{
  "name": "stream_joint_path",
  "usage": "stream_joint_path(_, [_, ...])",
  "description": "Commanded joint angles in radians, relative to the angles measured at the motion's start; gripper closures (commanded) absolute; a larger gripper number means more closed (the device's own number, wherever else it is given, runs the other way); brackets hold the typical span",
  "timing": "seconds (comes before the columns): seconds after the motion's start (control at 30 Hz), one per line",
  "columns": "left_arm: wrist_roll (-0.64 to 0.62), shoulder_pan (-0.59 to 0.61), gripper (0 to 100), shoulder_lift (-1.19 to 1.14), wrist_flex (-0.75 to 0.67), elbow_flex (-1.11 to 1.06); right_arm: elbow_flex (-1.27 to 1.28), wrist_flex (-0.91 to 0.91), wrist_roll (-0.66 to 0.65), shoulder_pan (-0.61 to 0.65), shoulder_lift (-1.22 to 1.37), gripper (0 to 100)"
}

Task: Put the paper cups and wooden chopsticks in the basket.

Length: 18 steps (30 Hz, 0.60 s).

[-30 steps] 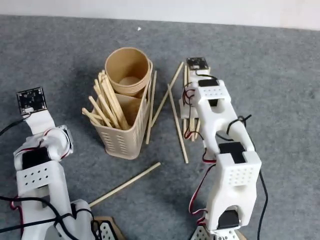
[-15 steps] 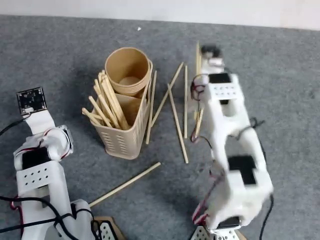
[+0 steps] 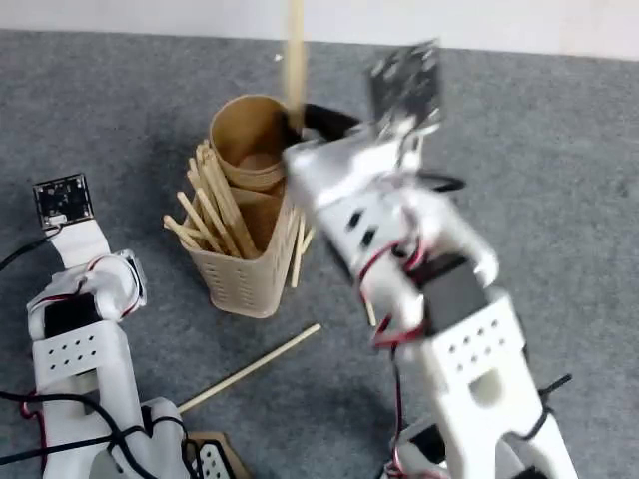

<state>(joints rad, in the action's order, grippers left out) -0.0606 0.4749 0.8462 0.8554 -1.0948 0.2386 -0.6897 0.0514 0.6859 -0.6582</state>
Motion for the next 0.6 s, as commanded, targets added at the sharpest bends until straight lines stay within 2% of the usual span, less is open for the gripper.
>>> stream_joint_path(0.0, [-0.006,-0.012,84,0.008,-0.015,0.005,0.191,0.297,-0.074,0.113,-0.091,99.2])
stream_joint_path(0.17, [-0.006,-0.010,84,0.008,-0.018,-0.008,0.579,0.691,-0.087,0.151,-0.093,99.2])
stream_joint_path(0.27, [-0.006,-0.010,84,0.008,-0.018,-0.015,0.757,0.819,-0.092,0.157,-0.065,99.1])
stream_joint_path(0.4, [-0.006,-0.010,84,0.008,-0.020,-0.015,0.875,0.831,-0.092,0.154,-0.067,97.0])
stream_joint_path(0.47, [-0.006,-0.010,84,0.008,-0.020,-0.015,0.883,0.825,-0.087,0.154,-0.090,91.3])
stream_joint_path(0.57, [-0.005,-0.012,84,0.008,-0.020,-0.015,0.855,0.720,-0.087,0.154,-0.145,85.2])
